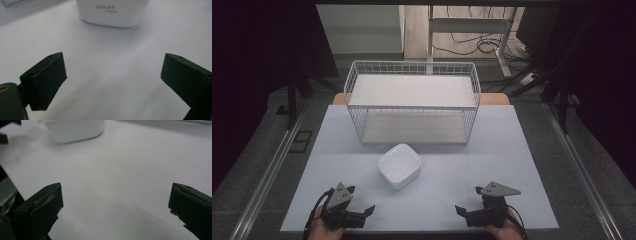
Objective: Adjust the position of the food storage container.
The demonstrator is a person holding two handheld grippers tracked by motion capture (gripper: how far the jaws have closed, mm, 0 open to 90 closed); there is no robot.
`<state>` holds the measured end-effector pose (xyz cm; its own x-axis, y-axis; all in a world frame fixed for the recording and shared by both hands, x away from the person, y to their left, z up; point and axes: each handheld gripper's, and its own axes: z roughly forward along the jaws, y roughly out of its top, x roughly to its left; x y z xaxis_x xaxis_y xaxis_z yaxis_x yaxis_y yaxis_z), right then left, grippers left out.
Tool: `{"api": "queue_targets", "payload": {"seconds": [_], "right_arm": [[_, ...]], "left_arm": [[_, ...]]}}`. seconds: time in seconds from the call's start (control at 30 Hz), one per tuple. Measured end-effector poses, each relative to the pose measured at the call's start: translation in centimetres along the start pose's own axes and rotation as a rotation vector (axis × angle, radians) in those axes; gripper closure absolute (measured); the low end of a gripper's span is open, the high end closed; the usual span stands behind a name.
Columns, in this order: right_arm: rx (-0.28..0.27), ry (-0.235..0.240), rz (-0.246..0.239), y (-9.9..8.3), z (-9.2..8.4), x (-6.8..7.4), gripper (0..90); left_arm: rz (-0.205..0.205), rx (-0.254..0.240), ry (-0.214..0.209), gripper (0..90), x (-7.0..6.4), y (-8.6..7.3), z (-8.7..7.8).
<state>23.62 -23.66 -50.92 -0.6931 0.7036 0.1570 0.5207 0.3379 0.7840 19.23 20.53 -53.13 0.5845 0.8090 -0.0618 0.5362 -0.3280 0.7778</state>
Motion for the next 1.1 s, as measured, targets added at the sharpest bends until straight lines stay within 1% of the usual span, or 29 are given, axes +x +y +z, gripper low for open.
{"api": "queue_targets", "payload": {"seconds": [0.03,0.07,0.13,0.17,0.23,0.27,0.33,0.43,0.53,0.57,0.6,0.63,0.7,0.73,0.8,0.83,0.87,0.9,1.0,1.1], "right_arm": [[-0.003,-0.01,0.022,0.0,0.0,-0.1,0.0],[-0.003,-0.033,0.032,0.0,0.0,-0.2,0.0],[0.011,-0.075,0.027,-0.1,0.1,-0.5,0.0],[0.016,-0.083,0.022,-0.1,0.2,-0.5,0.0],[0.019,-0.085,0.019,-0.2,0.2,-0.6,0.0],[0.011,-0.082,0.028,-0.1,0.3,-0.6,0.0],[0.002,-0.081,0.018,-0.1,0.3,-0.4,0.0],[0.002,-0.085,0.011,0.0,0.3,-0.3,0.0],[0.01,-0.089,0.015,0.1,0.3,-0.4,0.0],[0.015,-0.086,0.008,0.1,0.3,-0.5,0.0],[0.015,-0.086,0.008,0.1,0.3,-0.5,0.0],[0.025,-0.1,-0.005,0.3,0.2,-0.6,0.0],[0.031,-0.102,-0.007,0.5,0.1,-0.7,0.0],[0.034,-0.106,-0.008,0.7,0.2,-0.7,0.0],[0.037,-0.108,-0.007,0.8,0.2,-0.7,0.0],[0.052,-0.109,-0.012,1.1,0.5,-0.6,0.0],[0.051,-0.114,-0.019,1.2,0.6,-0.5,0.0],[0.058,-0.11,-0.02,1.4,0.7,-0.4,0.0],[0.058,-0.095,-0.034,2.0,1.1,-0.1,5.1],[0.069,-0.08,-0.034,2.5,1.4,0.0,7.1]], "left_arm": [[-0.01,-0.002,0.003,5.6,0.1,-0.1,0.1],[-0.022,-0.013,-0.003,5.4,0.1,-0.1,0.0],[-0.05,-0.04,-0.022,4.8,0.3,-0.1,-0.1],[-0.05,-0.04,-0.022,4.5,0.3,-0.1,-0.1],[-0.056,-0.06,-0.028,4.0,0.5,-0.1,0.0],[-0.056,-0.062,-0.03,3.0,0.5,-0.1,0.0],[-0.063,-0.054,-0.034,2.9,0.7,-0.2,0.0],[-0.065,-0.046,-0.037,3.1,0.6,-0.1,0.0],[-0.07,-0.02,-0.052,2.9,0.3,0.0,0.1],[-0.068,-0.011,-0.055,2.3,0.2,0.0,0.2],[-0.068,-0.011,-0.055,1.7,0.2,0.0,0.2],[-0.072,-0.017,-0.065,1.7,0.2,0.1,0.1],[-0.088,-0.031,-0.079,2.9,0.2,0.3,0.0],[-0.099,-0.035,-0.071,3.5,0.3,0.4,-0.1],[-0.101,-0.032,-0.069,4.3,0.4,0.4,0.0],[-0.103,-0.029,-0.073,8.1,0.5,0.4,0.0],[-0.099,-0.03,-0.082,12.1,0.5,0.4,0.0],[-0.079,-0.034,-0.085,15.0,0.3,0.6,-0.1],[-0.046,-0.032,-0.061,17.0,-0.2,1.2,-0.1],[-0.046,-0.035,-0.067,18.9,-0.1,1.6,0.2]]}}
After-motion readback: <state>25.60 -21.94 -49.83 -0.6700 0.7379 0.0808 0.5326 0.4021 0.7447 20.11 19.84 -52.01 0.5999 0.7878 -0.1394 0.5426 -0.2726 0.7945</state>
